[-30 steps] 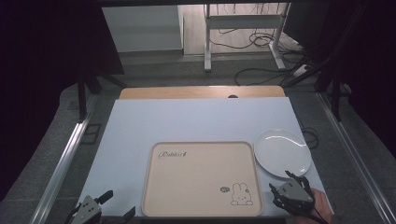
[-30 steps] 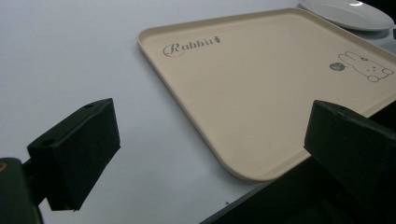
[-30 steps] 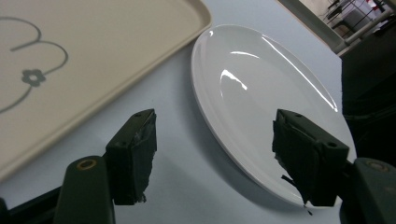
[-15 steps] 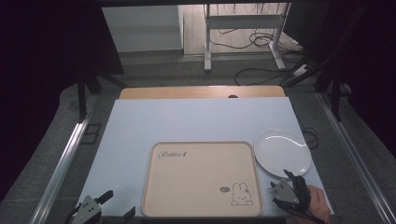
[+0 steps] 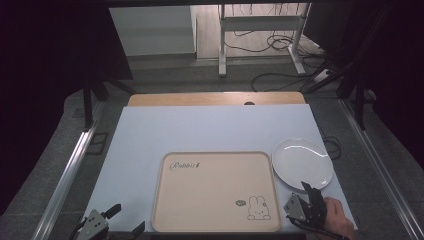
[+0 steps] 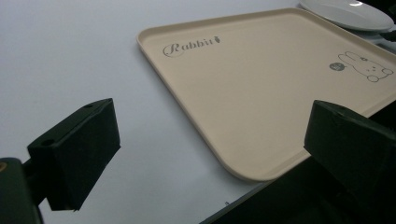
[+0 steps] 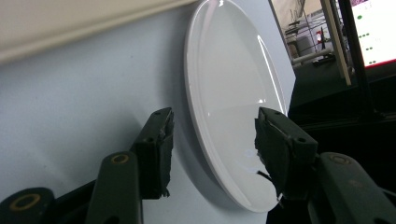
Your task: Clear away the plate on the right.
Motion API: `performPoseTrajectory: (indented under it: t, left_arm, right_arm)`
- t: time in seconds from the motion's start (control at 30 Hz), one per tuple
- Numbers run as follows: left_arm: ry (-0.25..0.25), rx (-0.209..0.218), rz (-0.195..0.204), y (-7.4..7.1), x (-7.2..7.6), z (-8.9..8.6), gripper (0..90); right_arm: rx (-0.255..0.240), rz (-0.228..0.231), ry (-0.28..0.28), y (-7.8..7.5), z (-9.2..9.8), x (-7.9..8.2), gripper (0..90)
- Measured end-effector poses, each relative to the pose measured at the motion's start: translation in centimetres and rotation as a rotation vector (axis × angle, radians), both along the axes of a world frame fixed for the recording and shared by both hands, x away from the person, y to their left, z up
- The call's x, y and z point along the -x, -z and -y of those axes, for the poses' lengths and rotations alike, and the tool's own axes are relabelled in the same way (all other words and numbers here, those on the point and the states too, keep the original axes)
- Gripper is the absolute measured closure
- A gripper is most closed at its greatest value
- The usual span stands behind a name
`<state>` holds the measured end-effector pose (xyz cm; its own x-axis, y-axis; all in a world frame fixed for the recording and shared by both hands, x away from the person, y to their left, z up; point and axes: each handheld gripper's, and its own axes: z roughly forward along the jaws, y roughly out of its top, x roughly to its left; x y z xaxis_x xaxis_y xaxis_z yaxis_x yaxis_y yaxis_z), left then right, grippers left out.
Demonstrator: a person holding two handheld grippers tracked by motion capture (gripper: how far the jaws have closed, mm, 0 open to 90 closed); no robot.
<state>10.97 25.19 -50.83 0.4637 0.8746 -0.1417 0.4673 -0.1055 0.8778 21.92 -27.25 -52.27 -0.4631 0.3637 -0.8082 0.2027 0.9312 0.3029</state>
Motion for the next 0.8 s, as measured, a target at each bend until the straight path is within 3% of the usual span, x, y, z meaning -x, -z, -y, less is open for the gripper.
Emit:
performPoseTrajectory:
  t: [0.1, 0.27, 0.8]
  left_arm:
    - [0.0, 0.0, 0.0, 0.0, 0.0, 0.0, 3.0]
    - [0.0, -0.001, 0.0, 0.0, 0.0, 0.0, 3.0]
    - [0.001, -0.003, 0.0, 0.0, 0.0, 0.0, 3.0]
  right_arm:
    - [0.069, -0.002, -0.01, 0.5, -0.4, -0.1, 51.0]
    - [0.131, -0.008, -0.007, 1.0, -0.6, -0.4, 53.4]
    - [0.271, 0.002, -0.015, 1.9, -1.3, -1.1, 61.9]
